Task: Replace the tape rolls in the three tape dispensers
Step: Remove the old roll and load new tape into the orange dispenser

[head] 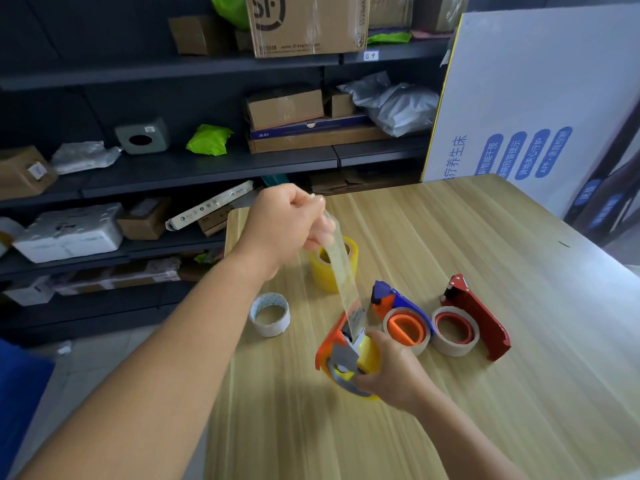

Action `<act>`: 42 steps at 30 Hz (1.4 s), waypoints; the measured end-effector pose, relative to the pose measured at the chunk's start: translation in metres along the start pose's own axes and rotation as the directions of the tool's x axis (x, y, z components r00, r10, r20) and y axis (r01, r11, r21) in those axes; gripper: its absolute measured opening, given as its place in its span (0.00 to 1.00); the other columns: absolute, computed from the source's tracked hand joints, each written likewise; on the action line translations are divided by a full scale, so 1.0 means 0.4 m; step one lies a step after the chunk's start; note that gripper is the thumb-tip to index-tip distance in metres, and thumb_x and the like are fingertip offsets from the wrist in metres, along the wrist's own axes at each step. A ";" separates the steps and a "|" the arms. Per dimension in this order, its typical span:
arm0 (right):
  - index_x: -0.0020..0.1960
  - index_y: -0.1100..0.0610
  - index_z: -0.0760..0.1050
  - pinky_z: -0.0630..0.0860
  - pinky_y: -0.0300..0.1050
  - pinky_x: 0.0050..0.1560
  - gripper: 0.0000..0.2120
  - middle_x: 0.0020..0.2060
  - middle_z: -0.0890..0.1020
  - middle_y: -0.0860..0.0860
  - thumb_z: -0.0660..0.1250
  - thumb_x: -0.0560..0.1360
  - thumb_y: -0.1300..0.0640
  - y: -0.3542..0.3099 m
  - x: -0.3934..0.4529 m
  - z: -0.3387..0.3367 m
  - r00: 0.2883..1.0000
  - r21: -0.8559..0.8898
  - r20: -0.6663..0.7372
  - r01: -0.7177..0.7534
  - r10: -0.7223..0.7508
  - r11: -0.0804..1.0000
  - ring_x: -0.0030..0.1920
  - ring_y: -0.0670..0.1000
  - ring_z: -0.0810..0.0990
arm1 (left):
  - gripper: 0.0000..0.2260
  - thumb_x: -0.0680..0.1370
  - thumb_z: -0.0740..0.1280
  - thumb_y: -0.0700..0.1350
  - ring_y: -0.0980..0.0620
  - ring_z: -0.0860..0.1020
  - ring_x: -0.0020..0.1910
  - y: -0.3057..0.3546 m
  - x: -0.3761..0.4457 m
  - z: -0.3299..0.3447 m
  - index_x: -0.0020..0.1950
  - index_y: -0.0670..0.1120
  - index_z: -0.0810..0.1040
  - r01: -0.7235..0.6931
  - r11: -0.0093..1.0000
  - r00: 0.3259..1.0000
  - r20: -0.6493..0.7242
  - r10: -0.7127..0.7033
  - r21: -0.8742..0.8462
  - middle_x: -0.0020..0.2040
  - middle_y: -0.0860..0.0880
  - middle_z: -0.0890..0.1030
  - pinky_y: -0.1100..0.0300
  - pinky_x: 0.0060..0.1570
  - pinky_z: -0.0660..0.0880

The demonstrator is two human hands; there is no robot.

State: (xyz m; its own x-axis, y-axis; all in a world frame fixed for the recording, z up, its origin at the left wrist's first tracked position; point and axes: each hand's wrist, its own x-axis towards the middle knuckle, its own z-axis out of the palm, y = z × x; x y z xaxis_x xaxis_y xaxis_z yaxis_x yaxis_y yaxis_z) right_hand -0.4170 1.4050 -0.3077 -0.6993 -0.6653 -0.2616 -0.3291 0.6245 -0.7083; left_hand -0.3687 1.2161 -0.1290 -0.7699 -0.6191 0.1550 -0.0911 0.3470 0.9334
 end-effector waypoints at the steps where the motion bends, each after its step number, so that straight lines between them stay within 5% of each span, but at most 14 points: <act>1: 0.56 0.50 0.71 0.74 0.35 0.31 0.23 0.37 0.77 0.43 0.73 0.62 0.53 0.003 -0.001 0.004 1.000 0.023 0.003 0.009 -0.009 1.000 0.36 0.44 0.77 | 0.08 0.78 0.63 0.42 0.46 0.83 0.36 -0.005 0.003 -0.001 0.42 0.40 0.77 0.028 0.999 1.000 -0.010 -0.028 -0.021 0.39 0.42 0.84 0.56 0.33 0.81; 11: 0.43 0.43 0.66 0.69 0.31 0.25 0.18 0.36 0.73 0.43 0.73 0.62 0.53 0.007 0.006 -0.053 0.998 0.032 -0.035 0.046 -0.045 0.998 0.34 0.44 0.73 | 0.04 0.77 0.63 0.38 0.53 0.78 0.30 -0.165 -0.012 -0.065 0.43 0.43 0.74 0.335 0.896 0.909 -0.149 -0.389 -0.292 0.29 0.49 0.79 0.57 0.34 0.78; 17: 0.56 0.42 0.69 0.72 0.33 0.29 0.28 0.42 0.78 0.42 0.72 0.59 0.51 -0.001 0.017 -0.092 0.999 0.066 -0.020 0.031 -0.029 0.997 0.40 0.43 0.78 | 0.02 0.78 0.64 0.39 0.51 0.77 0.33 -0.283 -0.038 -0.077 0.46 0.43 0.74 0.517 0.744 0.785 -0.112 -0.609 -0.423 0.38 0.46 0.77 0.58 0.31 0.77; 21: 0.60 0.37 0.66 0.74 0.33 0.30 0.33 0.44 0.80 0.43 0.73 0.58 0.53 -0.029 0.010 -0.111 0.993 0.220 -0.066 0.107 -0.094 0.970 0.36 0.40 0.79 | 0.04 0.78 0.65 0.39 0.51 0.76 0.35 -0.360 -0.069 -0.061 0.44 0.40 0.74 0.654 0.541 0.647 0.020 -0.763 -0.529 0.39 0.45 0.76 0.64 0.25 0.77; 25: 0.67 0.27 0.56 0.79 0.46 0.35 0.46 0.39 0.81 0.52 0.74 0.63 0.60 -0.062 -0.011 -0.130 0.969 0.284 -0.110 0.245 -0.222 0.927 0.36 0.53 0.81 | 0.01 0.78 0.64 0.37 0.51 0.75 0.34 -0.407 -0.111 -0.026 0.48 0.42 0.74 0.684 0.384 0.566 0.119 -0.816 -0.621 0.38 0.45 0.74 0.62 0.27 0.77; 31: 0.66 0.26 0.60 0.78 0.59 0.43 0.38 0.41 0.80 0.57 0.69 0.70 0.62 -0.102 -0.028 -0.141 0.941 0.251 -0.059 0.336 -0.333 0.908 0.41 0.61 0.79 | 0.11 0.75 0.63 0.31 0.51 0.74 0.37 -0.415 -0.159 0.021 0.45 0.47 0.75 0.612 0.200 0.548 0.228 -0.804 -0.765 0.46 0.44 0.73 0.58 0.39 0.75; 38: 0.65 0.30 0.64 0.77 0.63 0.43 0.34 0.39 0.78 0.56 0.68 0.67 0.57 -0.106 -0.014 -0.131 0.944 0.289 -0.100 0.331 -0.316 0.898 0.37 0.63 0.76 | 0.06 0.75 0.66 0.38 0.52 0.73 0.34 -0.423 -0.221 0.051 0.48 0.48 0.79 0.645 0.204 0.576 0.294 -0.763 -0.737 0.38 0.48 0.72 0.57 0.42 0.74; 42: 0.66 0.30 0.63 0.73 0.57 0.37 0.34 0.35 0.77 0.59 0.67 0.68 0.57 -0.116 -0.007 -0.122 0.946 0.326 -0.086 0.322 -0.312 0.889 0.32 0.57 0.72 | 0.07 0.74 0.71 0.46 0.53 0.72 0.37 -0.430 -0.257 0.077 0.50 0.47 0.78 0.661 0.185 0.590 0.352 -0.726 -0.727 0.38 0.50 0.72 0.56 0.46 0.73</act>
State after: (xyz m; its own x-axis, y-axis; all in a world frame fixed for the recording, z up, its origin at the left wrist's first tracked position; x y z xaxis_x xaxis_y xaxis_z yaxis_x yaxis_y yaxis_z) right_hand -0.4306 1.3978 -0.2420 -0.6139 -0.7889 0.0296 -0.3112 0.2074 -0.9274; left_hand -0.2935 1.2417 -0.3156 -0.6106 -0.3695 -0.7005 -0.0671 -0.8572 0.5106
